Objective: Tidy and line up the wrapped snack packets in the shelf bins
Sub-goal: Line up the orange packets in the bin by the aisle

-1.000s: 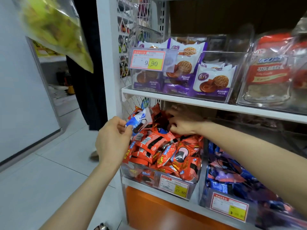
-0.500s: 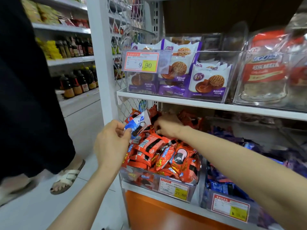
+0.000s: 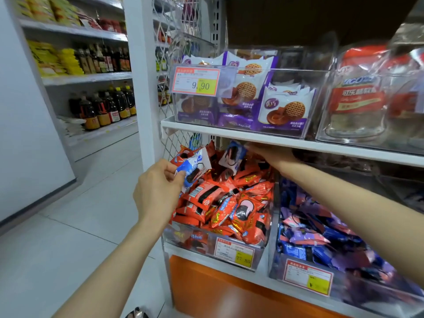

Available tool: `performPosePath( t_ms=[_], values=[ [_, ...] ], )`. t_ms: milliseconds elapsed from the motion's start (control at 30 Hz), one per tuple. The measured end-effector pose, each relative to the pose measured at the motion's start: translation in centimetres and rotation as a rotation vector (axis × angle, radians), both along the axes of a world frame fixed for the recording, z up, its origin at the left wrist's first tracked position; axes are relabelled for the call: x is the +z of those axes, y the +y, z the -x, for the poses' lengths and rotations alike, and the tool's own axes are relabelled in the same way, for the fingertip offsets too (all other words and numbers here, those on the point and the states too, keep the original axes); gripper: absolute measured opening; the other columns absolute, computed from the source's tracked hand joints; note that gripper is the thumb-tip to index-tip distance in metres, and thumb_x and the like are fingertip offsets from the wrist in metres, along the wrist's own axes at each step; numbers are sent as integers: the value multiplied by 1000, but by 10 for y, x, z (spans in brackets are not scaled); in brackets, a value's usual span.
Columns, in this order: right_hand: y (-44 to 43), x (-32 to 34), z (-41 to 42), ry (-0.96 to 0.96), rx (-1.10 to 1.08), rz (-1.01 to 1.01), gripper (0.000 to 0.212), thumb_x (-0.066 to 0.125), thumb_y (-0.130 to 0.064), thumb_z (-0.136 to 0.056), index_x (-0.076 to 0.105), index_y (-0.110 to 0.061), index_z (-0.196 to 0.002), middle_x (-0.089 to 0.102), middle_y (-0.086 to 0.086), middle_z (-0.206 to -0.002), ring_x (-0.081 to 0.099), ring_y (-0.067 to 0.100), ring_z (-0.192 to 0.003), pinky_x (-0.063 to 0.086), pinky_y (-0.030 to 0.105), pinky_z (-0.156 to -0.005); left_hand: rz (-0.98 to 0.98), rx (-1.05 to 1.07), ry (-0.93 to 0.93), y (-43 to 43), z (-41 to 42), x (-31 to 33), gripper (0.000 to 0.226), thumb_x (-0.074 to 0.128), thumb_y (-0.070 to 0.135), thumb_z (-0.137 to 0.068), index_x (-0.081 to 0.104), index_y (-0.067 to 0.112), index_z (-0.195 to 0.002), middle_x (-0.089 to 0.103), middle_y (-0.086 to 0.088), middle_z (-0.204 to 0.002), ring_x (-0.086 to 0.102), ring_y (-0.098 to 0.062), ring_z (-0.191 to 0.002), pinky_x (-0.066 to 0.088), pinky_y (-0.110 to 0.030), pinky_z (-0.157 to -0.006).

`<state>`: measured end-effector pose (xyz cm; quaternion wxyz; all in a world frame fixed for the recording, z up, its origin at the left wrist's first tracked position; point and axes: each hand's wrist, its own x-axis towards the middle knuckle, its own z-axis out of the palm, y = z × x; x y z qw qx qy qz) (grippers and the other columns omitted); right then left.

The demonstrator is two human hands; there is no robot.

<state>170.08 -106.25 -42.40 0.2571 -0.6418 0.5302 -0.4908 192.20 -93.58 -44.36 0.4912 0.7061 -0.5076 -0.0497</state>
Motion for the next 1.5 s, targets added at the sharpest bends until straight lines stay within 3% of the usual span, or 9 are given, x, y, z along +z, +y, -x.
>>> performPosePath(
  t_ms=[67, 200, 500, 800, 1000, 1233, 1333, 1400, 1500],
  values=[
    [15, 2, 9, -183, -18, 19, 58, 76, -21, -78, 50, -13, -130, 52, -5, -124, 50, 12, -114, 36, 21, -101, -7, -23, -1, 2, 2, 0, 15, 63, 31, -87, 55, 26, -75, 62, 6, -74, 61, -20, -78, 39, -28, -62],
    [46, 3, 24, -303, 147, -24, 31, 69, -10, -83, 60, -17, -112, 66, 3, -110, 63, 17, -98, 47, 39, -99, 4, -75, 47, 3, 6, 1, 17, 62, 33, -88, 60, 20, -77, 63, 4, -75, 62, -23, -79, 43, -29, -65],
    [90, -4, 84, -284, 73, -7, 19, 55, 4, -89, 56, -10, -76, 65, -14, -55, 58, -5, -53, 47, 10, -56, 34, -398, 179, 9, 27, 4, 15, 63, 22, -88, 62, 12, -77, 68, -12, -77, 66, -30, -69, 54, -51, -67],
    [121, 3, 167, -225, -115, -94, 31, 45, 5, -94, 52, -17, -74, 58, -20, -44, 54, -7, -41, 43, 7, -43, 15, -611, 60, 29, 70, 0, 17, 64, 19, -87, 57, 22, -71, 64, -6, -67, 61, -15, -57, 52, -40, -61],
    [150, -4, 205, -68, -173, -153, 20, 59, -1, -87, 61, -15, -73, 59, -7, -52, 47, 18, -52, 40, 27, -53, 15, -780, 92, 41, 137, -3, 14, 66, 14, -85, 61, 12, -72, 62, -16, -66, 55, -14, -54, 48, -34, -57],
    [202, -15, 291, -216, -656, -23, 24, 59, -3, -88, 57, -16, -68, 55, -5, -43, 45, 0, -32, 40, 13, -36, -18, -864, 172, 18, 279, -3, 20, 64, 31, -79, 58, 15, -69, 65, -4, -62, 65, -27, -68, 55, -42, -67],
    [214, -19, 314, -249, -790, -22, 4, 61, -12, -86, 58, -11, -89, 67, 8, -66, 63, 9, -49, 56, 23, -58, -120, -943, 234, 9, 341, 6, 8, 64, 29, -85, 62, 22, -82, 71, -4, -83, 68, -23, -83, 56, -41, -75],
    [217, -24, 324, -16, -806, -167, 32, 65, -21, -85, 58, -8, -114, 66, 20, -102, 67, 30, -91, 51, 41, -90, -194, -986, 152, 7, 361, 6, 24, 62, 33, -87, 61, 17, -106, 70, -3, -100, 65, -23, -97, 54, -41, -81],
    [224, -21, 319, 236, -802, -206, 40, 62, -18, -89, 55, -4, -126, 62, 19, -119, 57, 30, -113, 41, 34, -93, -171, -974, -21, 10, 346, 1, 23, 58, 26, -90, 61, 15, -110, 69, -2, -103, 62, -20, -96, 50, -33, -84]
  ],
)
